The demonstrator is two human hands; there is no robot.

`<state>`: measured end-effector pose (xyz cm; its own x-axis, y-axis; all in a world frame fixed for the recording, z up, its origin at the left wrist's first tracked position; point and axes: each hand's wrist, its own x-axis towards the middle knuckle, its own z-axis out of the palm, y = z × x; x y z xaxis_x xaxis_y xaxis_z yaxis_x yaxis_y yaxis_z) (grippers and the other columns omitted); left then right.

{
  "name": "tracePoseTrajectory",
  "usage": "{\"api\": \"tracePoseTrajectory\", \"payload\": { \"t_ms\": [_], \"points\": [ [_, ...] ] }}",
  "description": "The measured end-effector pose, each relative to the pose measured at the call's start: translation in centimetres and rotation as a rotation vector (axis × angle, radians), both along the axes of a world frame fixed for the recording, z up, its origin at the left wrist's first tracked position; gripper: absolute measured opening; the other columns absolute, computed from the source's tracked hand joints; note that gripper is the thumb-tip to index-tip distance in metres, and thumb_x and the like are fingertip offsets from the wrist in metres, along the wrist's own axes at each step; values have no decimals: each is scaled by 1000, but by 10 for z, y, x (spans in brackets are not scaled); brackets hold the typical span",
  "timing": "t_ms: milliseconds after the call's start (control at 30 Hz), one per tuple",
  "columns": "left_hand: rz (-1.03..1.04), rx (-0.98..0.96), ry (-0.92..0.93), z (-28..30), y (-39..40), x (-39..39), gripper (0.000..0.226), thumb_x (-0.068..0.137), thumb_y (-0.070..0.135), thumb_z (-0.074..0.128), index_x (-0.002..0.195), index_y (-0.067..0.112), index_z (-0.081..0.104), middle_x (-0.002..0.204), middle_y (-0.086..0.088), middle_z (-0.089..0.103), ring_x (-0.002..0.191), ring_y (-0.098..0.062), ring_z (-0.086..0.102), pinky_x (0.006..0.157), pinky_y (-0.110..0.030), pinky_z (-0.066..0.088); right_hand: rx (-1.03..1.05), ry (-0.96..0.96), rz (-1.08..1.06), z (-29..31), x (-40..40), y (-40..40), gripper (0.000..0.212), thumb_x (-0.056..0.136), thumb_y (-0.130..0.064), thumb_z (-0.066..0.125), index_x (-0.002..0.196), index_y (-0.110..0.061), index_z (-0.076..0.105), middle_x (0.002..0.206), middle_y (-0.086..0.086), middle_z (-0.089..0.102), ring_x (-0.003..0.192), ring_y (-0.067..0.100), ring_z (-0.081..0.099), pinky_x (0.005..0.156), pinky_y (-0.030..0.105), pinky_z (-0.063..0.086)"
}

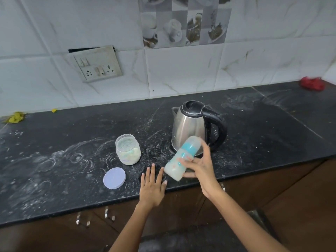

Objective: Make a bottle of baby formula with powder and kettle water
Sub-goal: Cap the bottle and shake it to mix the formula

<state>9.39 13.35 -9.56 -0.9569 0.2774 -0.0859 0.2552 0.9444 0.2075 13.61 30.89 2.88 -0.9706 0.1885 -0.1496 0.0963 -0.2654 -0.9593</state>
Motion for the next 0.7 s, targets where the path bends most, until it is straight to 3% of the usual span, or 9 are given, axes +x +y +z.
{"api": "tracePoseTrajectory", "payload": {
  "t_ms": [67,167,233,300,433,533,633,700],
  "points": [
    [12,0,-14,3,3,2,72,98,50,1,137,14,49,144,-21,41,129,-41,44,112,-45,12,-69,-3,-92,-2,-1,4,90,79,1,75,142,-43,29,119,7,65,106,24,68,70,47,61],
    [-26,15,-11,4,2,2,77,87,53,-6,149,18,24,156,-17,14,143,-38,17,116,-47,4,97,-42,92,-2,3,0,97,74,4,79,142,-44,30,113,9,69,100,20,71,68,44,62],
    [-22,25,60,4,2,1,88,83,61,-19,149,20,21,157,-14,8,144,-36,14,115,-48,7,50,-11,3,-5,2,1,97,74,4,78,144,-42,29,116,7,67,102,19,70,69,45,62],
    [-32,14,8,6,3,2,98,76,64,-29,150,21,20,157,-13,6,145,-36,10,115,-47,4,-12,4,-96,-4,0,5,95,77,2,76,144,-42,26,120,7,65,105,20,68,70,45,62],
    [-18,-13,-11,2,-2,3,67,96,49,6,140,17,45,147,-19,38,133,-40,40,107,-54,29,108,-28,98,-1,4,2,99,73,4,79,143,-44,28,114,8,69,103,22,70,72,47,62],
    [-24,-40,-68,4,1,1,66,100,45,5,128,17,58,133,-18,56,118,-37,57,104,-49,35,-27,16,-76,3,1,5,95,77,3,77,144,-43,27,122,8,65,107,24,68,70,45,62],
    [-33,1,-27,1,1,1,69,100,45,2,128,14,58,131,-19,57,116,-38,58,94,-53,44,98,-45,108,11,1,2,97,73,1,81,142,-44,31,117,11,68,101,22,71,70,48,61],
    [-7,11,-46,-1,0,0,70,100,45,0,129,13,56,130,-20,57,114,-39,59,88,-55,47,52,-46,172,16,4,4,94,72,-1,81,139,-46,34,115,13,70,102,26,71,76,54,59]
  ]
}}
